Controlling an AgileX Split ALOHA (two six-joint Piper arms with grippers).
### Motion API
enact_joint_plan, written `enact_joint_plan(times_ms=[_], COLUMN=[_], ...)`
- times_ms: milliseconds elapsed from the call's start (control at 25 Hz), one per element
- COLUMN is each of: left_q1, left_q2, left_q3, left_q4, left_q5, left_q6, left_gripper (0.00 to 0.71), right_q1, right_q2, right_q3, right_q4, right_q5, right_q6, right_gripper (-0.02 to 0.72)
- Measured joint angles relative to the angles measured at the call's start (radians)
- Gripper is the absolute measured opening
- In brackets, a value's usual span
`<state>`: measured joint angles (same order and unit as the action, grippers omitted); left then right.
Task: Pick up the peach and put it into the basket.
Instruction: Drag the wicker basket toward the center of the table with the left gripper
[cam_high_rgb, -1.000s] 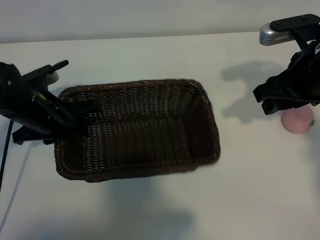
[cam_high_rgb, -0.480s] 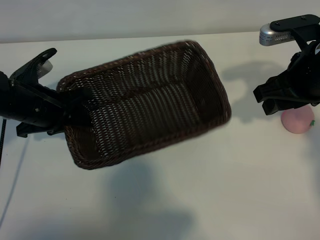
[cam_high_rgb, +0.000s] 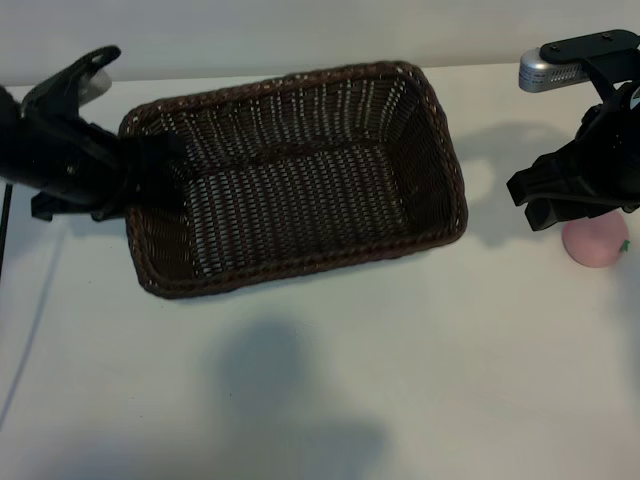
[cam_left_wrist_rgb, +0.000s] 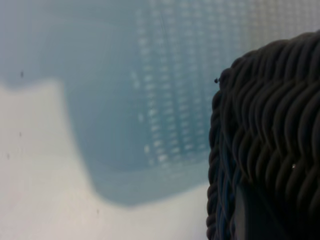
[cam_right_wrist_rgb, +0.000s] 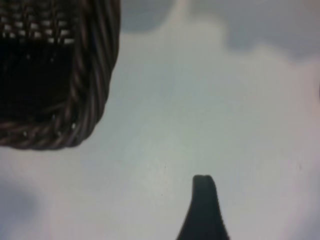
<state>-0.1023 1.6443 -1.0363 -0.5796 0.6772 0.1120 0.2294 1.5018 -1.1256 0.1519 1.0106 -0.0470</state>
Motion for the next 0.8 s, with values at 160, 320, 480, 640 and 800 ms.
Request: enact_joint_plan(times_ms=[160,320,480,640,800], left_q1=[-0.003,-0.037,-0.085,-0.121,-0.137], left_q2=[0.075,0.149,0.223,0.300,0.362], left_q3=[-0.092,-0.174,-0.258,-0.332,-0.377], left_q4=[0.012,0.024,0.026,0.035,0.062], left_q5=[0.049,0.069,0.081,0.098,0.104], left_q6=[0.000,-0.001,-0.001,-0.006,-0.024], left_gripper=[0.227,0.227,0.227,0.227,0.227], right_q1=[0.000,0.000,0.000,0.000,0.000], right_q2=[0.000,0.000,0.000,0.000,0.000], right_q3=[0.000,0.000,0.000,0.000,0.000], right_q4=[0.000,0.000,0.000,0.000,0.000], right_q5=[0.000,0.000,0.000,0.000,0.001], right_q6=[0.000,0.002,0.002,0.002,0.002], right_gripper=[0.539,0.539,0.539,0.539,0.539])
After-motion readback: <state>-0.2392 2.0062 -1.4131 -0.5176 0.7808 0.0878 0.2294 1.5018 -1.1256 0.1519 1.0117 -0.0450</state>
